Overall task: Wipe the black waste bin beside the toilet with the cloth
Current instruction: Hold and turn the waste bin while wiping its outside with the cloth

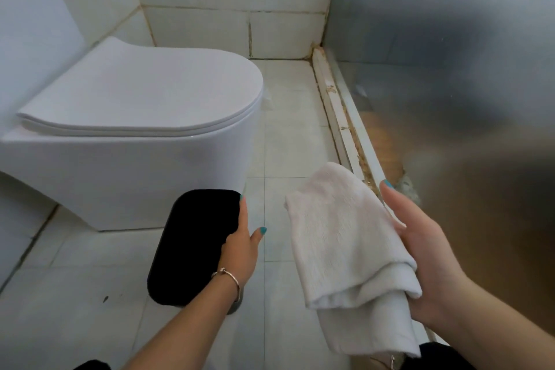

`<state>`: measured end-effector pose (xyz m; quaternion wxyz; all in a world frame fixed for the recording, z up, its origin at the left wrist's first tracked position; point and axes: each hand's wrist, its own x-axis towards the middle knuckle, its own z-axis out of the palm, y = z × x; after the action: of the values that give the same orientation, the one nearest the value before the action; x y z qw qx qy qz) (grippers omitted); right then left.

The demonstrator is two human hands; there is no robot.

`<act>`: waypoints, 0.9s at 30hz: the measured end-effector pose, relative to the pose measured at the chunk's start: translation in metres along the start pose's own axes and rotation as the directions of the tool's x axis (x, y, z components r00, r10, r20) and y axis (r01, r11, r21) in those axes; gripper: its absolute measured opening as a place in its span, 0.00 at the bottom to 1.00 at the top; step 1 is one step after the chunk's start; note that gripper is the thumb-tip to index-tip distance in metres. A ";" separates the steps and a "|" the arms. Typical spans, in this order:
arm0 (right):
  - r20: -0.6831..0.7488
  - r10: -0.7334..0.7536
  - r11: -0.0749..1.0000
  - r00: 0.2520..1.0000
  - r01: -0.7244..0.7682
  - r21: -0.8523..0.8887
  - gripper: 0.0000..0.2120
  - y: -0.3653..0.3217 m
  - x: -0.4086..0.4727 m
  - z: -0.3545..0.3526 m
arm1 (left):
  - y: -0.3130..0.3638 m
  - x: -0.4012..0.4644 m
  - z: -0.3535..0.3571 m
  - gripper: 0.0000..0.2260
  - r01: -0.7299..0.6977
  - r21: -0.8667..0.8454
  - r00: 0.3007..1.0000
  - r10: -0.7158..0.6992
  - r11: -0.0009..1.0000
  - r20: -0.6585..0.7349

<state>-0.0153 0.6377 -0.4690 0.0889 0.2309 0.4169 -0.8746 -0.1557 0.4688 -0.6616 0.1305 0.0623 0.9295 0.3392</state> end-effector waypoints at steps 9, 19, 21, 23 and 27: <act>0.028 -0.081 0.997 0.996 0.081 -0.018 0.29 -0.014 -0.005 -0.011 | -0.027 -0.004 -0.022 0.34 -0.074 -0.235 0.993 0.094 0.969 0.074; 0.079 -0.101 0.995 0.992 0.100 0.020 0.23 -0.012 -0.016 0.001 | -0.057 -0.054 -0.057 0.41 0.050 -0.452 0.999 -0.048 0.891 0.017; 0.106 -0.106 0.994 0.989 0.105 0.015 0.23 -0.009 -0.019 0.000 | -0.058 -0.070 -0.051 0.42 0.087 -0.516 0.996 -0.093 0.852 0.014; 0.120 -0.114 0.993 0.986 0.116 -0.007 0.22 -0.006 -0.023 -0.003 | -0.060 -0.088 -0.044 0.43 0.101 -0.570 0.993 -0.115 0.816 0.012; 0.122 -0.124 0.991 0.985 0.130 -0.042 0.20 0.004 -0.028 -0.010 | -0.062 -0.121 -0.035 0.43 0.069 -0.611 0.995 -0.097 0.789 -0.013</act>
<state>0.0135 0.6415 -0.4635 0.0634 0.1490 0.4465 -0.8800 -0.0509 0.3756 -0.6515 0.1379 -0.0314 0.7753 0.6155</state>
